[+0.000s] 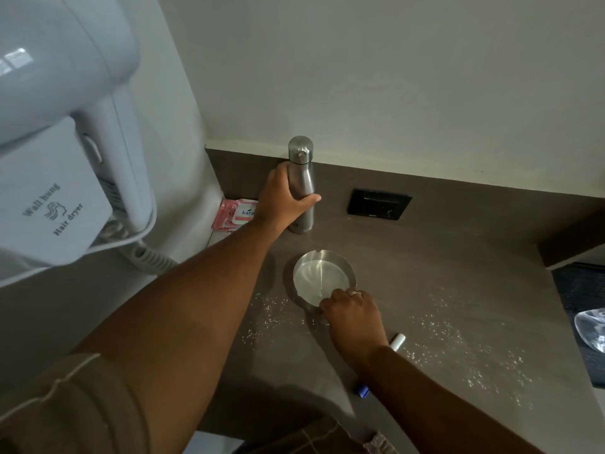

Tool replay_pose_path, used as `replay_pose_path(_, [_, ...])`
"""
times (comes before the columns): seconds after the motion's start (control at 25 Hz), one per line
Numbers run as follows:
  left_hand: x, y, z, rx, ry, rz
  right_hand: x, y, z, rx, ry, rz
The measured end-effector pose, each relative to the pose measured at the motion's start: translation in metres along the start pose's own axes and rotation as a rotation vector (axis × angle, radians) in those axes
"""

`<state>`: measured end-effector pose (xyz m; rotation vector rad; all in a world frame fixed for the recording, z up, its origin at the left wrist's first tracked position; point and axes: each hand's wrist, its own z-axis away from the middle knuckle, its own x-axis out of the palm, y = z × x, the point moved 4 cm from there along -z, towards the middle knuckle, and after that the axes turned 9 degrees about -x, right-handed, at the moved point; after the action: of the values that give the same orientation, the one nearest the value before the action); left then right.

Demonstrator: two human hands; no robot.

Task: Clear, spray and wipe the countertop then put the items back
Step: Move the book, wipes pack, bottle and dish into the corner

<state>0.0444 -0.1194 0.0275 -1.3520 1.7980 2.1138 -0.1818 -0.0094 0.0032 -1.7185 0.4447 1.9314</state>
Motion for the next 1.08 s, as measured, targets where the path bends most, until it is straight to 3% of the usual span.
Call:
replay_pose_path(0.12, [-0.008, 0.001, 0.012, -0.006, 0.007, -0.054, 0.005, -0.001, -0.001, -0.013, -0.015, -0.002])
replay_pose_path(0.24, [-0.033, -0.019, 0.057, 0.032, 0.137, -0.106, 0.006, -0.004, -0.002, -0.038, -0.022, -0.004])
replay_pose_path(0.44, [-0.082, -0.131, 0.195, -0.076, 0.23, -0.328, -0.007, -0.046, -0.041, -0.21, 0.017, -0.018])
replay_pose_path(0.68, [-0.075, -0.193, 0.258, -0.108, -0.039, -0.575, 0.0, -0.112, -0.14, -0.31, -0.012, 0.057])
replay_pose_path(0.8, [-0.066, -0.2, 0.257, -0.186, -0.1, -0.658, 0.011, -0.109, -0.167, -0.285, -0.064, 0.121])
replay_pose_path(0.92, [-0.065, -0.203, 0.258, -0.201, -0.11, -0.669, 0.012, -0.094, -0.169, -0.26, -0.01, 0.125])
replay_pose_path(1.08, [-0.067, -0.201, 0.258, -0.205, -0.116, -0.651, 0.013, -0.062, -0.11, 0.005, 0.097, -0.116])
